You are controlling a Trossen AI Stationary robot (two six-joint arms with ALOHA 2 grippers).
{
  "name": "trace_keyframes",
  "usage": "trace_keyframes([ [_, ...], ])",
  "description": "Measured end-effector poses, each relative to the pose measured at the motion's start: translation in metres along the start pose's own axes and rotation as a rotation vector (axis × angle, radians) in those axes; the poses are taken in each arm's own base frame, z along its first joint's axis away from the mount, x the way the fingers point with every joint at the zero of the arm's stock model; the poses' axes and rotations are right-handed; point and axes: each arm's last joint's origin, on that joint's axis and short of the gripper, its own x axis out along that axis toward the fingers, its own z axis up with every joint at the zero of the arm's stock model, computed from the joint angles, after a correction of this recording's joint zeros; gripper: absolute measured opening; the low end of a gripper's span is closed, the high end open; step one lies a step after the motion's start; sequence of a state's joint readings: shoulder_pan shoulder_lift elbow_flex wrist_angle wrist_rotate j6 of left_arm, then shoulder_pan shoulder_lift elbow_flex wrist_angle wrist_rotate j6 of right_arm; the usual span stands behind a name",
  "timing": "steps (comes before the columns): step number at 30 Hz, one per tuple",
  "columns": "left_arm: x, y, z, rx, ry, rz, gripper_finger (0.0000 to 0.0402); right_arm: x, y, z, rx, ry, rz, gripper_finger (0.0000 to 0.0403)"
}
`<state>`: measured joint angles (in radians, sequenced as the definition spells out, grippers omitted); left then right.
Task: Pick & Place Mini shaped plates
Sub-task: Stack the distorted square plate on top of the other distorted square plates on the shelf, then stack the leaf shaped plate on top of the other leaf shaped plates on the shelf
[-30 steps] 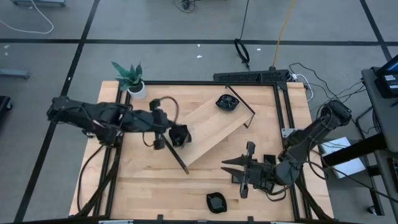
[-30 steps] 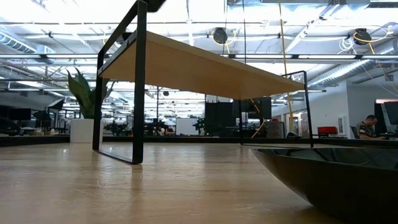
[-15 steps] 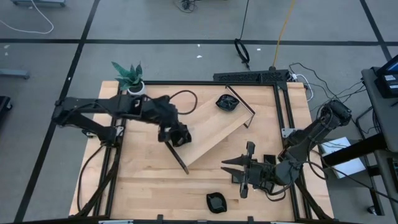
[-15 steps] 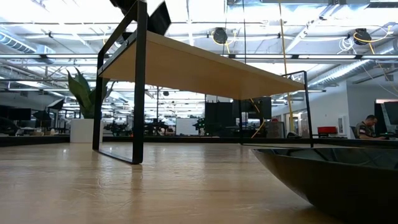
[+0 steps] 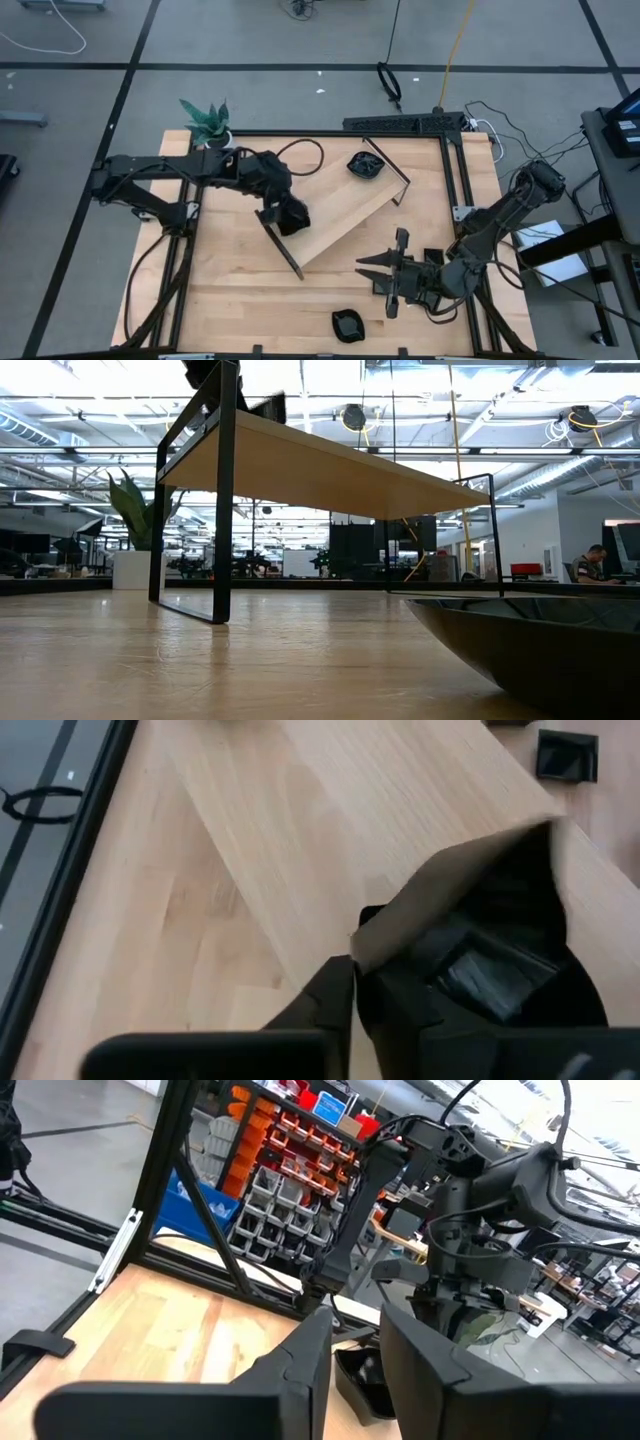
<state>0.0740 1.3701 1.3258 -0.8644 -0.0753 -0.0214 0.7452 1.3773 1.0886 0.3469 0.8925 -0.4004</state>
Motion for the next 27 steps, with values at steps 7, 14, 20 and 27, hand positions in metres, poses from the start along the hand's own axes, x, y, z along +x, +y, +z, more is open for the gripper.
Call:
trace_keyframes([
  [7,-0.002,-0.003,-0.001,0.012,-0.004,0.013,0.0119,0.000,0.002,-0.005,0.007,-0.005,-0.003,0.0080],
  [14,-0.010,-0.010,0.002,0.105,-0.032,0.036,0.0171,-0.001,0.003,-0.008,0.003,-0.003,0.000,0.0080],
  [20,-0.046,-0.026,0.014,0.149,-0.222,-0.082,0.0169,-0.016,0.008,-0.002,0.035,-0.010,0.006,0.0087],
  [27,-0.080,-0.042,-0.003,0.128,-0.443,-0.148,0.0153,-0.060,0.013,-0.001,0.094,0.078,-0.057,0.0117],
])
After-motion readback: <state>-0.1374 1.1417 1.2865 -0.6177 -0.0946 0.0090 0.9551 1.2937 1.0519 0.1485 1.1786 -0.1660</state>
